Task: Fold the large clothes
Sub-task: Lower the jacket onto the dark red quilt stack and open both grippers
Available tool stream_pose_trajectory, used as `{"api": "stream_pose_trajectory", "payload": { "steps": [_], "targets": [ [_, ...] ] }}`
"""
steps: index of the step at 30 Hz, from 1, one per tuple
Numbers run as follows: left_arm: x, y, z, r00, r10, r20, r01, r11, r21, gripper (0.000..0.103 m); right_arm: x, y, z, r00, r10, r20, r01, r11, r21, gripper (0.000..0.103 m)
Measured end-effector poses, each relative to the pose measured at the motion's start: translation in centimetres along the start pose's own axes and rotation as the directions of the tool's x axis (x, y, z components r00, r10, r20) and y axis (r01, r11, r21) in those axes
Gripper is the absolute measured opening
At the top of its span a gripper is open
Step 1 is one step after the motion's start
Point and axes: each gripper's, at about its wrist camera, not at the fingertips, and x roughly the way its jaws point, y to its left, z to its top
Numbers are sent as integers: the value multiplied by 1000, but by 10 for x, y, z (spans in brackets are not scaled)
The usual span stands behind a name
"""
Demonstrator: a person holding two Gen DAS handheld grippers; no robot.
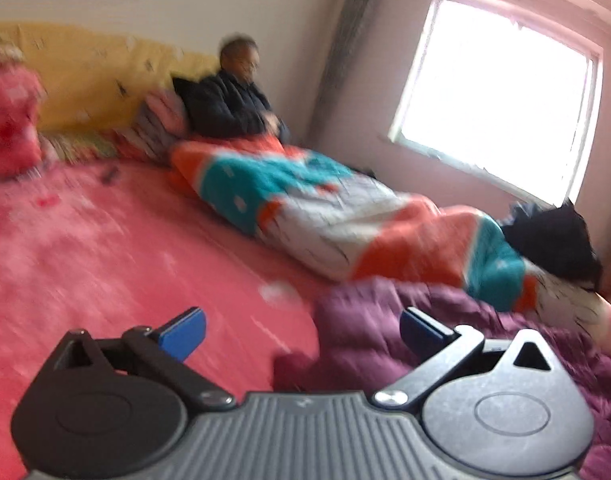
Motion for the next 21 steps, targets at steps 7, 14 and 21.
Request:
{"api": "stream_pose_trajectory", "payload": {
  "steps": [7, 14, 21],
  "targets": [
    [4, -77, 10, 992, -119, 46, 116, 990, 81, 102, -70, 18, 16, 959, 1, 284, 15, 998, -56, 103],
    [78, -125, -31, 995, 42, -88, -28, 987, 159, 102, -9, 93, -2, 979, 102, 177, -50, 960, -275, 103],
    [114, -101, -62, 981, 136, -140, -116, 983, 143, 103, 67, 97, -35, 1000, -13, 26, 22, 920, -391, 103]
  ]
}}
